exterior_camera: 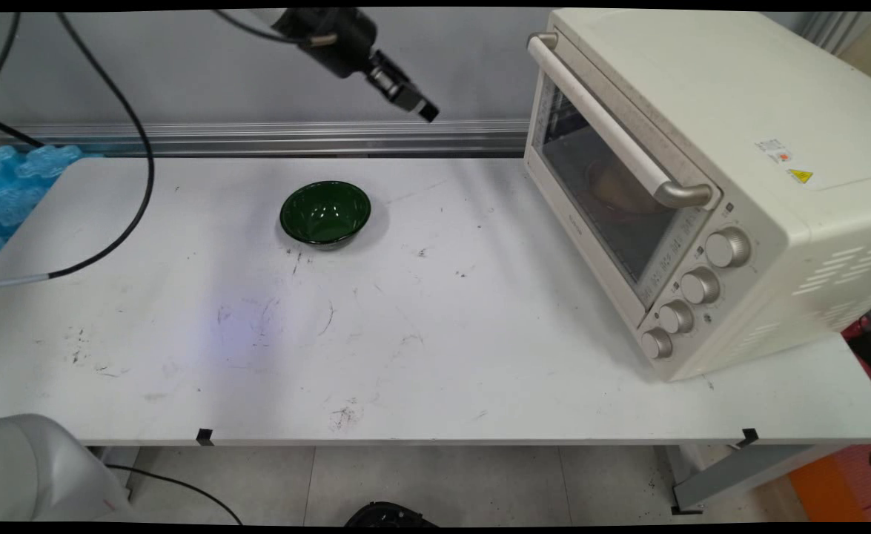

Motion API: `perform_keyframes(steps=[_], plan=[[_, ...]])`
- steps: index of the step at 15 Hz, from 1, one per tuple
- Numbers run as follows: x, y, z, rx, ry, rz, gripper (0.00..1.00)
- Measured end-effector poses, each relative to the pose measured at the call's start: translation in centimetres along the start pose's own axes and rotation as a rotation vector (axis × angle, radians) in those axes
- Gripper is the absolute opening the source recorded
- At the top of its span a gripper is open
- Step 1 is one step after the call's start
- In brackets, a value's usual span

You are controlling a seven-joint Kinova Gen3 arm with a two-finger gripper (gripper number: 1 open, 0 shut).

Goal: Open the oven

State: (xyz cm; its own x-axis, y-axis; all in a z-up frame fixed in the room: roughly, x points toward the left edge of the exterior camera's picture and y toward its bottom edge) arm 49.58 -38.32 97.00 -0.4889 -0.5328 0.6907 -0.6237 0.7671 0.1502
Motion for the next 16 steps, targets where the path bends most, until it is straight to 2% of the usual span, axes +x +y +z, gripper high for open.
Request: perform_keyframes(steps=[10, 16], plan=[[7.8, -0.4, 5.4, -0.036, 0.099, -0.076, 0.0], [11.5, 0.1, 8.0, -0.069, 0.126, -0.079, 0.0]])
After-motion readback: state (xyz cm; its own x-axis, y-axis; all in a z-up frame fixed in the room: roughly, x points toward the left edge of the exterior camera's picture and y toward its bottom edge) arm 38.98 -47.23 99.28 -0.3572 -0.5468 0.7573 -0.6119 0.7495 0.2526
